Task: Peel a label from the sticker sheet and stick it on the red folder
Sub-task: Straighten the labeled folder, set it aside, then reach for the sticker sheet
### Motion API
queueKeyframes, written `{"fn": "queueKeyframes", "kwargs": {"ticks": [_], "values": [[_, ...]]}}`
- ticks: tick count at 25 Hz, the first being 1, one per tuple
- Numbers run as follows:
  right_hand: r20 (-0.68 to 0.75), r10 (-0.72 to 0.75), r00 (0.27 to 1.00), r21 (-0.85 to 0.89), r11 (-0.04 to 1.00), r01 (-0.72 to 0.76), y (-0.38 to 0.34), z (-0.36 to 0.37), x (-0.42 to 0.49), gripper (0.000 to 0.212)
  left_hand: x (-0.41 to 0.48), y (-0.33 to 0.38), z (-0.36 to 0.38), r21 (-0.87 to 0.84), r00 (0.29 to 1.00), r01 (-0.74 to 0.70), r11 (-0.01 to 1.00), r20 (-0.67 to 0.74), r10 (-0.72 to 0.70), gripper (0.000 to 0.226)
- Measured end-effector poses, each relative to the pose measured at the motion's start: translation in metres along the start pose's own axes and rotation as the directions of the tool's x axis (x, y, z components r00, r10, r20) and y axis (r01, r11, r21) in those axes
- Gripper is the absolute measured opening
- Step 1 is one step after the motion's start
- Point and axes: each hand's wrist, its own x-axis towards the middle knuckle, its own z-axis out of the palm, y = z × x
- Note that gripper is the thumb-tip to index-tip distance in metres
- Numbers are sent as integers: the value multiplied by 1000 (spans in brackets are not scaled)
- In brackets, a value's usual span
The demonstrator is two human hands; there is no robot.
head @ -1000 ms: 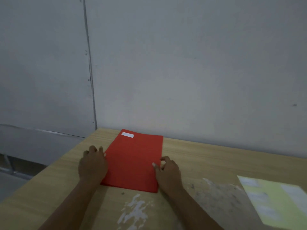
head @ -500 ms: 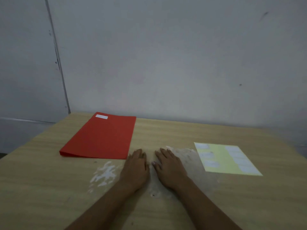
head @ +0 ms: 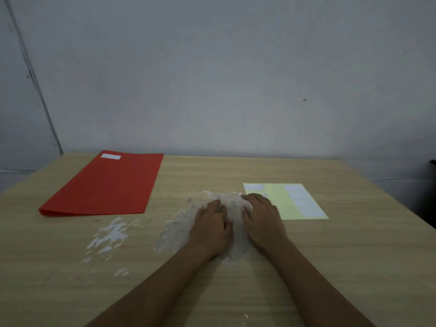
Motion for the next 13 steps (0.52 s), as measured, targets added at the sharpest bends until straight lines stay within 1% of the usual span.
{"fn": "queueKeyframes", "kwargs": {"ticks": [2,5,8,10,13], "values": [[-52,81,995,-21,996,-82,24,-11,2,41,10,17,10,1,1000,-28,1000,7,28,59],[-47,189,981,-58,980,-192,58,-21,7,43,30,43,21,-33,999,-51,998,10,51,60],[-26,272,962,-124,954,-273,89,-29,16,48,51,63,31,-53,997,-58,997,44,61,62],[7,312,950,-145,940,-307,110,-33,23,50,66,71,39,-14,997,-62,998,50,62,62],[70,328,942,-151,937,-315,131,-27,35,54,93,70,45,70,998,-44,997,38,42,62]]}}
